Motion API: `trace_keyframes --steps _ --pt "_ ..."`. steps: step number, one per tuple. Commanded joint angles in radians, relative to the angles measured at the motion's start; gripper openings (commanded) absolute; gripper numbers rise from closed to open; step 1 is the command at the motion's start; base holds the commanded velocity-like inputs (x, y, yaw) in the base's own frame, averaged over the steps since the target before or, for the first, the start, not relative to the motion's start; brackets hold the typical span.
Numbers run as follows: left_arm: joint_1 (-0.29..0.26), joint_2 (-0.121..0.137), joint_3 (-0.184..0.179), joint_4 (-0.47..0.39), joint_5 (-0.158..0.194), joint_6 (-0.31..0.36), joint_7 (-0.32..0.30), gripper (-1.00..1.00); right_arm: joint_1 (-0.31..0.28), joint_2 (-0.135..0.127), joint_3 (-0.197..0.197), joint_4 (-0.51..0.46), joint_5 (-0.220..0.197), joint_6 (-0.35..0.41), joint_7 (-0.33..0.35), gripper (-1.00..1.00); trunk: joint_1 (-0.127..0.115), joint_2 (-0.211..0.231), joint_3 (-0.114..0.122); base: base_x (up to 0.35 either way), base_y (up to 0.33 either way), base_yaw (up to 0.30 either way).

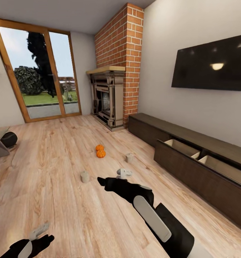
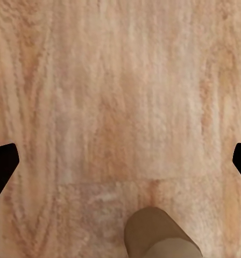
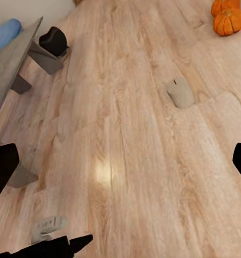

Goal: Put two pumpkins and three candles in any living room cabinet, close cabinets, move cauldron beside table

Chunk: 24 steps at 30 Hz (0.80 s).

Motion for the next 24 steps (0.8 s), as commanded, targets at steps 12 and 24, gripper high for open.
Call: trace_keyframes --steps 12,24 --pt "0.000 0.000 -0.010 0.004 -0.003 0.012 -0.148 1.00 0.000 -0.010 -0.001 -0.019 -0.010 -0.001 0.081 1.00 0.046 -0.085 -0.039 0.000 0.000 0.000" --pt "0.000 -0.014 -0.042 0.011 -0.004 0.012 -0.172 1.00 0.000 -0.009 -0.001 -0.012 -0.009 -0.003 0.082 1.00 0.065 -0.115 -0.082 0.000 0.000 0.000"
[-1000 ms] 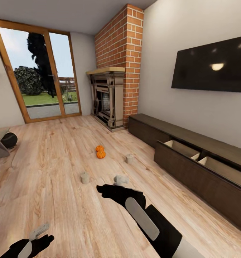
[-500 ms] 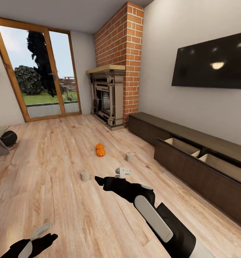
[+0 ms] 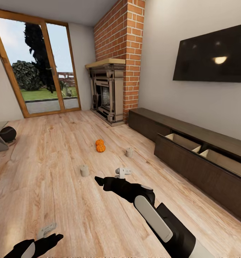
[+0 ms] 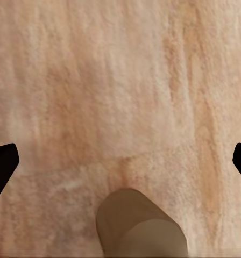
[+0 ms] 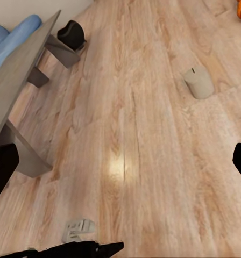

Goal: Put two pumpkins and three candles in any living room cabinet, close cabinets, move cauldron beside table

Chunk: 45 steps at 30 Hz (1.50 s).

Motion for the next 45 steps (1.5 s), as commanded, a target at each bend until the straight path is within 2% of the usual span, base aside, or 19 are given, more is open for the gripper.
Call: trace_keyframes --steps 1,7,11,12,15,18,23,34,45 --pt "0.000 -0.003 0.005 -0.001 0.005 0.009 -0.001 1.00 -0.001 0.000 0.001 -0.001 -0.010 0.000 -0.010 1.00 0.000 -0.001 -0.005 0.000 0.000 0.000" --pt "0.000 -0.039 -0.001 0.002 0.003 0.003 0.026 1.00 -0.001 0.000 0.001 0.006 -0.010 -0.002 -0.010 1.00 0.003 -0.002 -0.028 0.000 0.000 0.000" --pt "0.000 -0.058 -0.003 0.042 -0.006 -0.008 0.040 1.00 -0.001 0.000 0.001 0.007 -0.010 -0.002 -0.010 1.00 0.005 -0.003 -0.044 0.000 0.000 0.000" --pt "0.000 -0.069 -0.004 0.056 -0.012 -0.014 0.042 1.00 -0.001 0.000 0.001 0.007 -0.010 -0.002 -0.010 1.00 0.005 -0.003 -0.048 0.000 0.000 0.000" --pt "0.000 -0.103 -0.009 0.074 -0.058 -0.035 0.045 1.00 -0.001 0.000 0.001 0.007 -0.010 -0.001 -0.010 1.00 0.006 -0.004 -0.059 0.000 0.000 0.000" --pt "0.000 -0.117 -0.010 0.080 -0.111 -0.048 0.047 1.00 -0.001 0.000 0.001 0.008 -0.010 -0.001 -0.010 1.00 0.008 -0.005 -0.071 0.000 0.000 0.000" --pt "0.000 -0.136 -0.010 0.081 -0.132 -0.055 0.047 1.00 -0.001 0.000 0.001 0.017 -0.010 -0.002 -0.010 1.00 0.008 -0.005 -0.075 0.000 0.000 0.000" --pt "0.000 -0.142 -0.010 0.081 -0.135 -0.059 0.047 1.00 -0.001 0.001 0.001 0.038 -0.010 -0.004 -0.010 1.00 0.008 -0.005 -0.075 0.000 0.000 0.000" --pt "0.000 -0.142 -0.010 0.081 -0.133 -0.059 0.047 1.00 -0.001 0.001 0.001 0.040 -0.010 -0.004 -0.010 1.00 0.013 -0.008 -0.117 0.000 0.000 0.000"
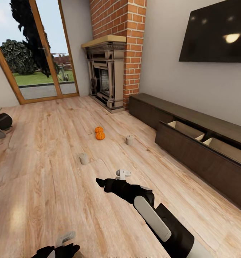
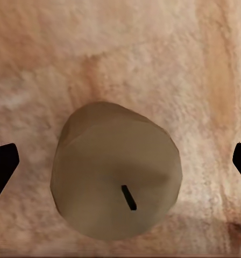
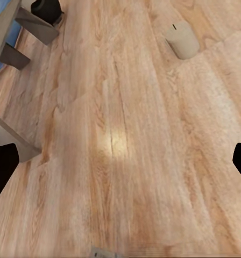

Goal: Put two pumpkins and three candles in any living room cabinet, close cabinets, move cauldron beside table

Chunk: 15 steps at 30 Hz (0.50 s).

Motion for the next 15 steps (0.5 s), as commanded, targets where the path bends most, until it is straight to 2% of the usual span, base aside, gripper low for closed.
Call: trace_keyframes --steps 1,4,11,15 --pt "0.000 0.000 0.002 -0.002 0.009 0.008 -0.002 1.00 -0.001 0.000 0.001 -0.001 -0.011 0.001 -0.010 1.00 0.000 -0.001 -0.005 0.000 0.000 0.000" --pt "0.000 -0.001 0.002 -0.002 0.007 0.008 -0.002 1.00 -0.001 0.000 0.001 -0.001 -0.011 0.001 -0.010 1.00 0.002 -0.001 -0.016 0.000 0.000 0.000" --pt "0.000 -0.013 0.001 -0.002 -0.007 0.008 -0.002 1.00 -0.001 0.000 0.001 -0.001 -0.011 0.001 -0.010 1.00 0.002 -0.001 -0.016 0.000 0.000 0.000" --pt "0.000 -0.015 0.001 -0.002 -0.008 0.008 -0.001 1.00 -0.001 0.000 0.001 0.002 -0.011 0.001 -0.010 1.00 0.003 -0.002 -0.032 0.000 0.000 0.000"
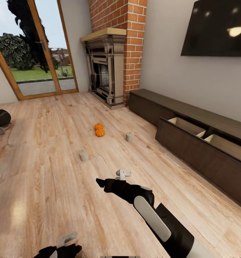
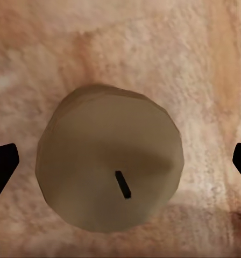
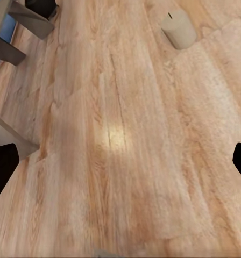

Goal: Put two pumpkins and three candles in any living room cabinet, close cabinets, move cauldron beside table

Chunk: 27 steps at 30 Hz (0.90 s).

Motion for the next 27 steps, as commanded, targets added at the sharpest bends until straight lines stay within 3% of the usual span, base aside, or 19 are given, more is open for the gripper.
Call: trace_keyframes --steps 1,16,20,27 --pt "0.000 0.000 0.004 -0.002 0.007 0.008 -0.003 1.00 -0.001 0.000 0.001 0.002 -0.011 0.001 -0.010 1.00 0.000 -0.001 -0.005 0.000 0.000 0.000" --pt "0.000 0.001 0.004 -0.002 0.008 0.008 -0.002 1.00 -0.001 0.001 0.001 0.010 -0.011 0.001 -0.009 1.00 0.001 -0.001 -0.013 0.000 0.000 0.000" --pt "0.000 0.000 0.004 -0.001 0.010 -0.023 -0.001 1.00 -0.001 0.001 0.001 0.009 -0.011 0.001 -0.009 1.00 0.003 -0.002 -0.028 0.000 0.000 0.000" --pt "0.000 -0.018 0.003 0.003 0.009 -0.051 0.080 1.00 -0.001 0.001 0.001 0.010 -0.011 0.001 -0.009 1.00 0.004 -0.003 -0.036 0.000 0.000 0.000"
